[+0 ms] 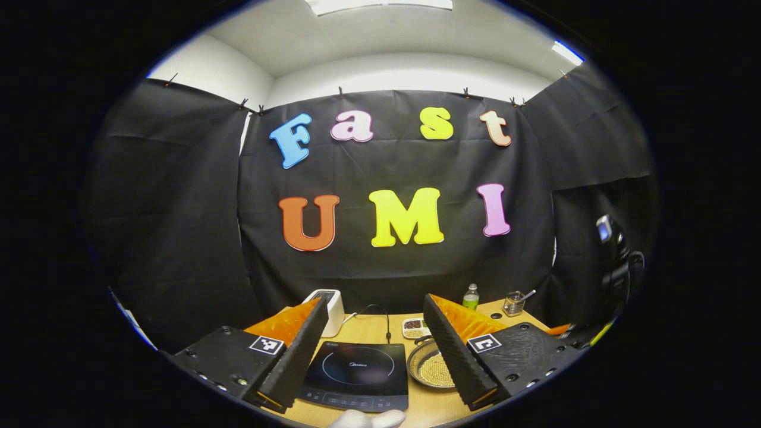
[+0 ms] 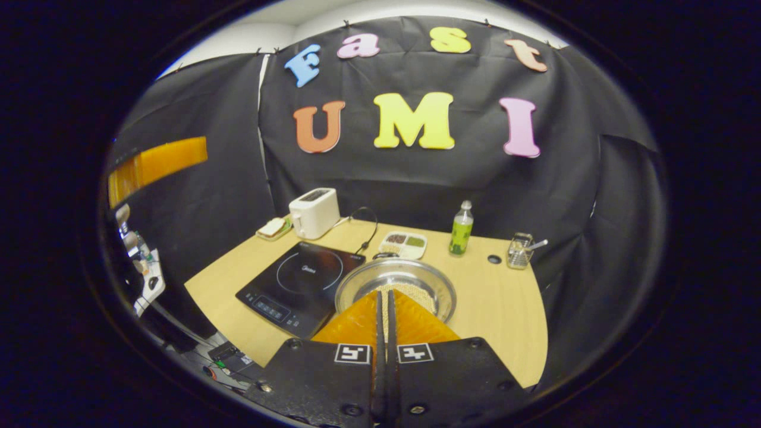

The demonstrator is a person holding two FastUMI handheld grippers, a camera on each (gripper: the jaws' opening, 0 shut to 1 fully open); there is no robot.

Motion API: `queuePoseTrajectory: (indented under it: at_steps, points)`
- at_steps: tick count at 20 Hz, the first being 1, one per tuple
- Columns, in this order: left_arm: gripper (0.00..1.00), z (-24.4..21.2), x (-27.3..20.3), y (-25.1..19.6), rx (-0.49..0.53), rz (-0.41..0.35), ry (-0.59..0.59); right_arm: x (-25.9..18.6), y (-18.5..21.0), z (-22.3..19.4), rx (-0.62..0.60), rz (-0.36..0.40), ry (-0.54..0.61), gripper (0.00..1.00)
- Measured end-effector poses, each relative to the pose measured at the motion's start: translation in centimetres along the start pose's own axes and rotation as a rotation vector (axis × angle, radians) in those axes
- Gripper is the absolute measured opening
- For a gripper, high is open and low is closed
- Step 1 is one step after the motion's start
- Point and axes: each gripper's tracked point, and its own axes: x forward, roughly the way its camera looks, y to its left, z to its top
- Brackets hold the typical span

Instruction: First push the handle of the pot to place it horizontally, then grasp the pot with both hands and set it on the induction cooktop.

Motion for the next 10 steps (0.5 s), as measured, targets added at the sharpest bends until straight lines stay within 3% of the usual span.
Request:
queuePoseTrajectory:
  at_steps: [10]
  points:
    - [0.96,-0.6,-0.2,1.7,0.016,0.116,0.035,7.4,2.6,-11.9,-0.067,0.125,0.277,0.04]
